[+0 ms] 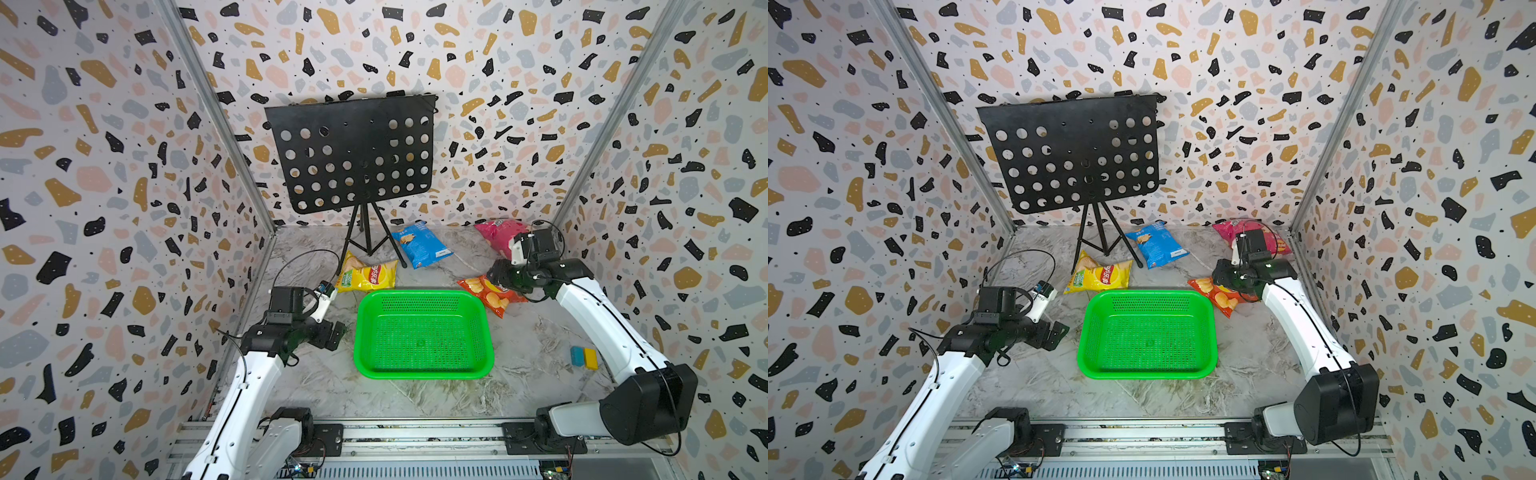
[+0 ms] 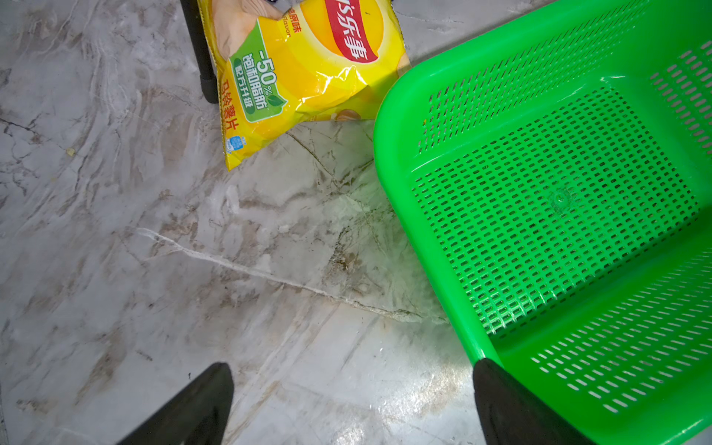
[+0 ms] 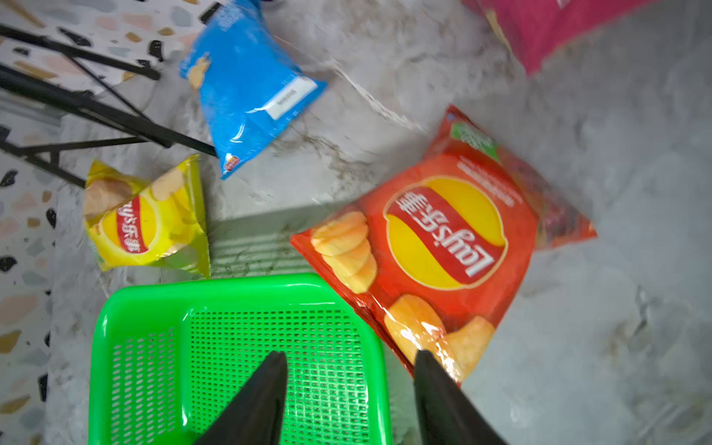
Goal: Put the potato chips into the basket
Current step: Pick up the potato chip from the center of the board.
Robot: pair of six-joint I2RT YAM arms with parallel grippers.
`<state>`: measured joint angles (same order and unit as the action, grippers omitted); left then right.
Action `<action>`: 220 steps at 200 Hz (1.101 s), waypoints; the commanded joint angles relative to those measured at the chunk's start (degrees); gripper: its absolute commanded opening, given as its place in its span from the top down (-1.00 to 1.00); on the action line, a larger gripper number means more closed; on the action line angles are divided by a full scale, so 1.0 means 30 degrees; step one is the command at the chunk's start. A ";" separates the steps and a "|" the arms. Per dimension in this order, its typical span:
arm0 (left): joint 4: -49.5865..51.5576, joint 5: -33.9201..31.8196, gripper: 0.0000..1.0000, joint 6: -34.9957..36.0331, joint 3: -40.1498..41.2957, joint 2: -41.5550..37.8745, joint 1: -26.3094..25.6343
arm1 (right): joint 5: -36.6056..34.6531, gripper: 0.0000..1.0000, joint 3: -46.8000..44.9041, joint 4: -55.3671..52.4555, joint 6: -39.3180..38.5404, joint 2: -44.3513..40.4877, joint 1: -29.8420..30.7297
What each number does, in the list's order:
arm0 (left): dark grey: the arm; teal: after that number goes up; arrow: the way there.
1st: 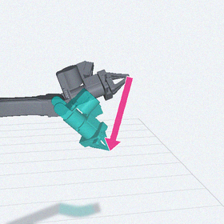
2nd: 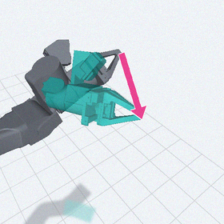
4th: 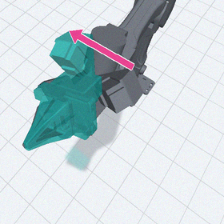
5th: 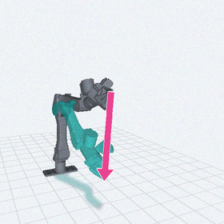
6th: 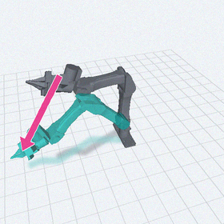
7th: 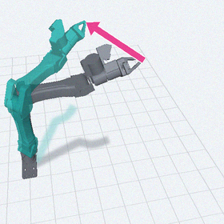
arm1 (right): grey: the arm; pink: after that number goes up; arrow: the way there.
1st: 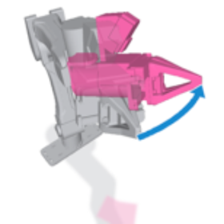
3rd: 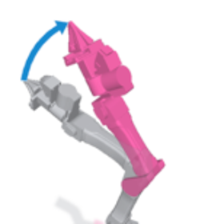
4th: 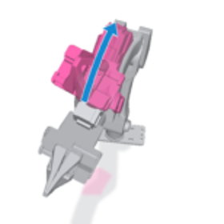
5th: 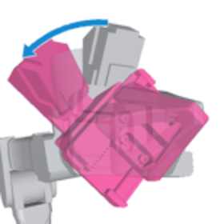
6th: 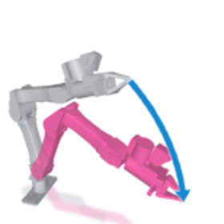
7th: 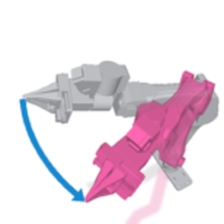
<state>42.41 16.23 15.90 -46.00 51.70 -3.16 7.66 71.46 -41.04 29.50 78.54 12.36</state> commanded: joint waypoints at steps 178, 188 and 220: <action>-0.0167 0.0215 -1.00 0.0318 0.0242 0.0080 0.0086 | 0.1157 0.16 -0.2165 0.4491 0.2954 0.4507 -0.4241; -0.0163 0.0208 -1.00 0.0312 0.0219 0.0106 0.0084 | 0.1196 0.36 -0.2311 0.4770 0.2914 0.4395 -0.4243; -0.0200 0.0171 -0.99 0.0325 0.0230 0.0076 0.0086 | 0.0914 1.00 -0.2448 0.4910 0.2661 0.3901 -0.4260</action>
<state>42.41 16.25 15.92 -45.98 52.14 -3.16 11.14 64.20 -26.92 38.57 92.38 -0.16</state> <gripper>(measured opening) 0.996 0.056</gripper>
